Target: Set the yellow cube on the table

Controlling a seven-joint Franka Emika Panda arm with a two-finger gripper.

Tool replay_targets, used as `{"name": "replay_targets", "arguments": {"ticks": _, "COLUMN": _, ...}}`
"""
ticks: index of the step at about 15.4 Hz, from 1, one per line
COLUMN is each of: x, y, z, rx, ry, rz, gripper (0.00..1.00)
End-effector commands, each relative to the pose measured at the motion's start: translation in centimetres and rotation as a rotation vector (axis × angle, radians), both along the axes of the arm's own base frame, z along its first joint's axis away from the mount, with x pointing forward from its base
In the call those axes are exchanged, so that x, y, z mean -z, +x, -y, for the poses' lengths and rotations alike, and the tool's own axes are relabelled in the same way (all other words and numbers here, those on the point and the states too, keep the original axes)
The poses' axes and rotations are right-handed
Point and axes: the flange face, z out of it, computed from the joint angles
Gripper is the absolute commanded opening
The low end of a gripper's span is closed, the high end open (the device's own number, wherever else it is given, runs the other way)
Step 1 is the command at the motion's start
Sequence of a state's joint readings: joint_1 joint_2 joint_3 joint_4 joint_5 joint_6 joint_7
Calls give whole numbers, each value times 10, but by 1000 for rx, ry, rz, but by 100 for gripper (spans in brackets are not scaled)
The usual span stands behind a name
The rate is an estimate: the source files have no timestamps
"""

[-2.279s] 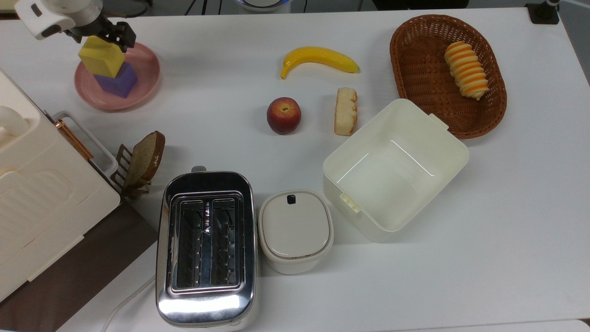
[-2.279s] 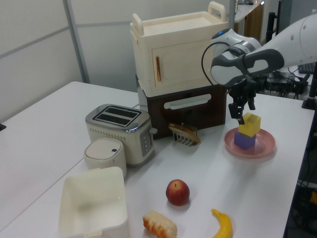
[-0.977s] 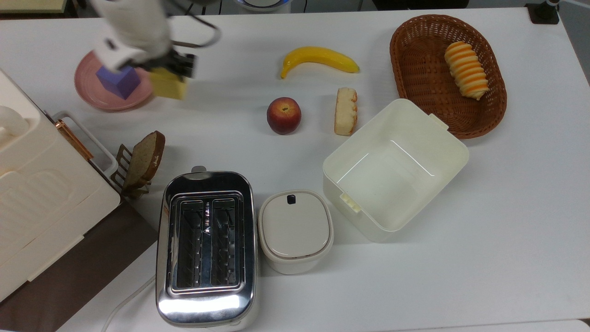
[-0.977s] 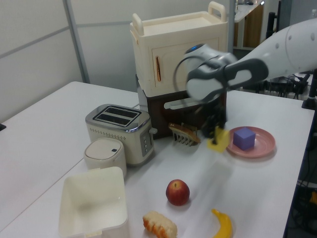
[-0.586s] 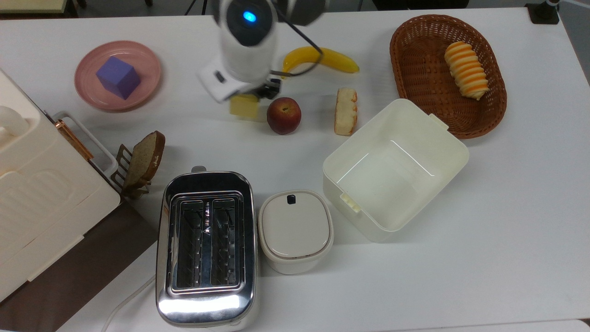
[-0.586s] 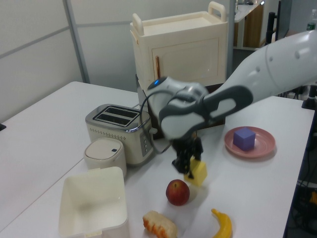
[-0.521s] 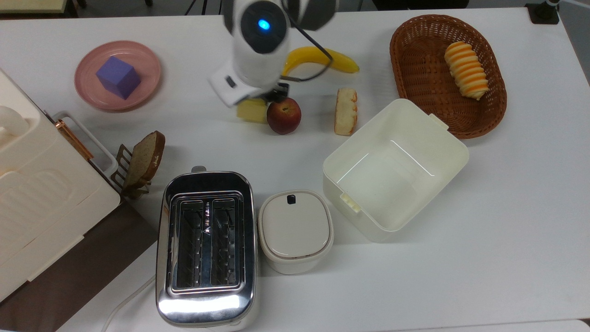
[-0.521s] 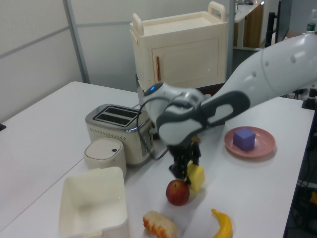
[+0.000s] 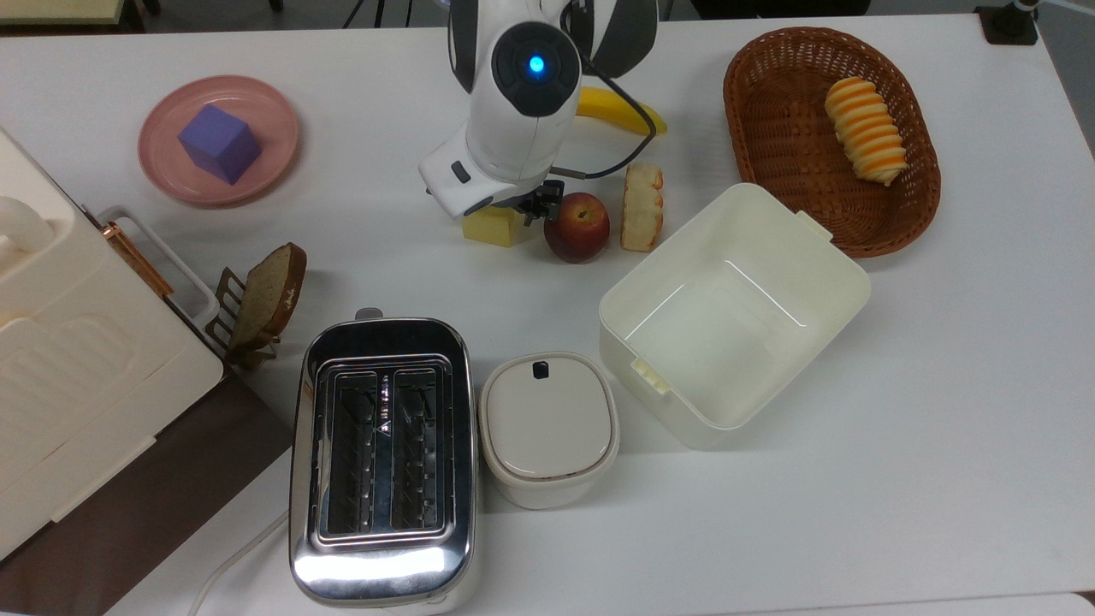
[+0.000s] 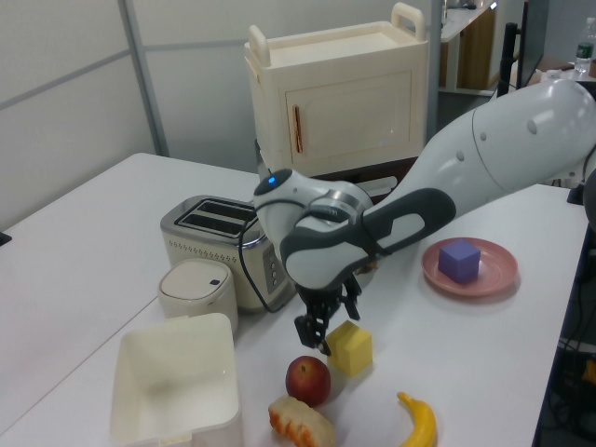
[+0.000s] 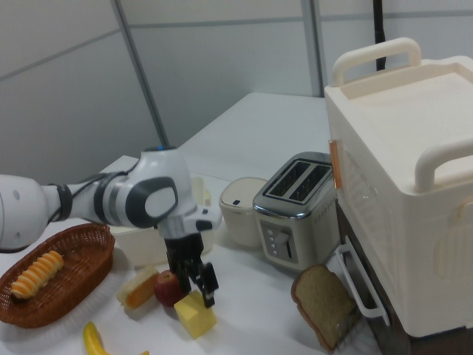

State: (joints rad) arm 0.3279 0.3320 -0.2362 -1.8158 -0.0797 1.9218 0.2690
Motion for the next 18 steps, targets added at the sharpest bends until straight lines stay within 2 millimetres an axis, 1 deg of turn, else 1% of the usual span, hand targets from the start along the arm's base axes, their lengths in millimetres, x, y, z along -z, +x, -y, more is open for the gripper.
{"name": "replay_targets", "arguments": {"ticks": 1, "x": -73, "y": 3, "z": 11, "rx": 7, "ry": 25, "rz": 17, "gripper": 100}}
{"name": "replay_targets", "arguments": {"ticks": 3, "x": -121, "y": -1, "z": 37, "rx": -9, "ry": 67, "rz": 16, "gripper": 100}}
{"name": "replay_targets", "arguments": {"ticks": 4, "x": -146, "y": -5, "z": 46, "rx": -18, "ry": 114, "rz": 23, "gripper": 100}}
{"name": "replay_targets", "arguments": {"ticks": 5, "x": -173, "y": -12, "z": 62, "rx": -23, "ry": 158, "rz": 40, "gripper": 100}}
{"name": "replay_targets", "arguments": {"ticks": 6, "x": -192, "y": -20, "z": 81, "rx": -36, "ry": 194, "rz": 52, "gripper": 100}}
{"name": "replay_targets", "arguments": {"ticks": 7, "x": -213, "y": -30, "z": 94, "rx": -58, "ry": 227, "rz": 81, "gripper": 100}}
{"name": "replay_targets", "arguments": {"ticks": 8, "x": -233, "y": -42, "z": 111, "rx": -57, "ry": 247, "rz": 115, "gripper": 100}}
{"name": "replay_targets", "arguments": {"ticks": 10, "x": -261, "y": -58, "z": 134, "rx": -42, "ry": 256, "rz": 170, "gripper": 100}}
{"name": "replay_targets", "arguments": {"ticks": 12, "x": -264, "y": -60, "z": 144, "rx": -31, "ry": 253, "rz": 178, "gripper": 100}}
{"name": "replay_targets", "arguments": {"ticks": 13, "x": -261, "y": -58, "z": 143, "rx": -39, "ry": 251, "rz": 180, "gripper": 100}}
{"name": "replay_targets", "arguments": {"ticks": 16, "x": -247, "y": -48, "z": 137, "rx": -37, "ry": 246, "rz": 159, "gripper": 100}}
{"name": "replay_targets", "arguments": {"ticks": 18, "x": -247, "y": -46, "z": 124, "rx": -35, "ry": 241, "rz": 158, "gripper": 100}}
